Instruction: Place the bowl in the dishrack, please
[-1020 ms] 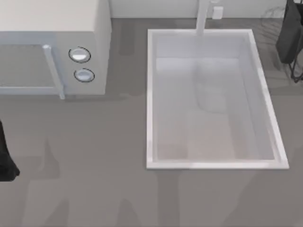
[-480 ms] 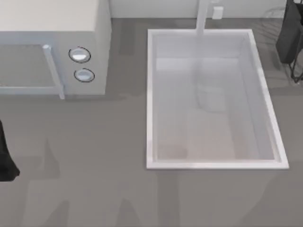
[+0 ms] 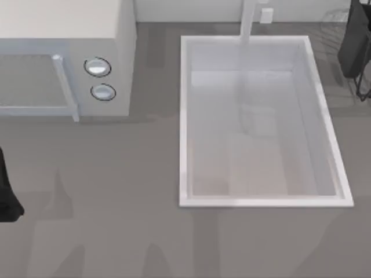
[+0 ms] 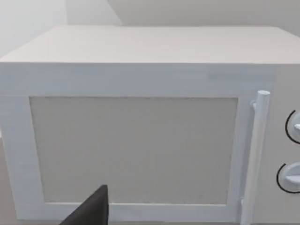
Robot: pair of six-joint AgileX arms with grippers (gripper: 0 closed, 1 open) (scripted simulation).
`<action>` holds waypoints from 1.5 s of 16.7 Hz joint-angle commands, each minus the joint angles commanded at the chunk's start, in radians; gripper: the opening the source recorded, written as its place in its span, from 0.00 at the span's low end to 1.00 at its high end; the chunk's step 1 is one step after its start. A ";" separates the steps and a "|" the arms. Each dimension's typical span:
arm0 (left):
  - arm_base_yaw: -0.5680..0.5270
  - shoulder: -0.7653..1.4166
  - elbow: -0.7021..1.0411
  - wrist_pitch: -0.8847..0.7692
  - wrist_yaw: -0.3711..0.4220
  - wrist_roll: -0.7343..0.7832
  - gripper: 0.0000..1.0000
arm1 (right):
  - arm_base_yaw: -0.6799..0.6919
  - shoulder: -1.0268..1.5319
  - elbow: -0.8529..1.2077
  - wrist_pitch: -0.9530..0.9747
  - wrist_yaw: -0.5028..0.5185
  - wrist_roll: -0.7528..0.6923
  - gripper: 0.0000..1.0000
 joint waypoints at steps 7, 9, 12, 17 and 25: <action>0.000 0.000 0.000 0.000 0.000 0.000 1.00 | 0.000 0.000 0.000 0.000 0.000 0.000 0.00; 0.000 0.000 0.000 0.000 0.000 0.000 1.00 | 0.000 0.000 0.000 0.000 0.000 0.000 0.00; 0.000 0.000 0.000 0.000 0.000 0.000 1.00 | 0.000 0.000 0.000 0.000 0.000 0.000 0.00; 0.000 0.000 0.000 0.000 0.000 0.000 1.00 | -0.001 -0.003 0.037 -0.037 0.000 -0.001 0.00; 0.000 0.000 0.000 0.000 0.000 0.000 1.00 | -0.005 -0.036 0.484 -0.546 0.000 -0.010 0.00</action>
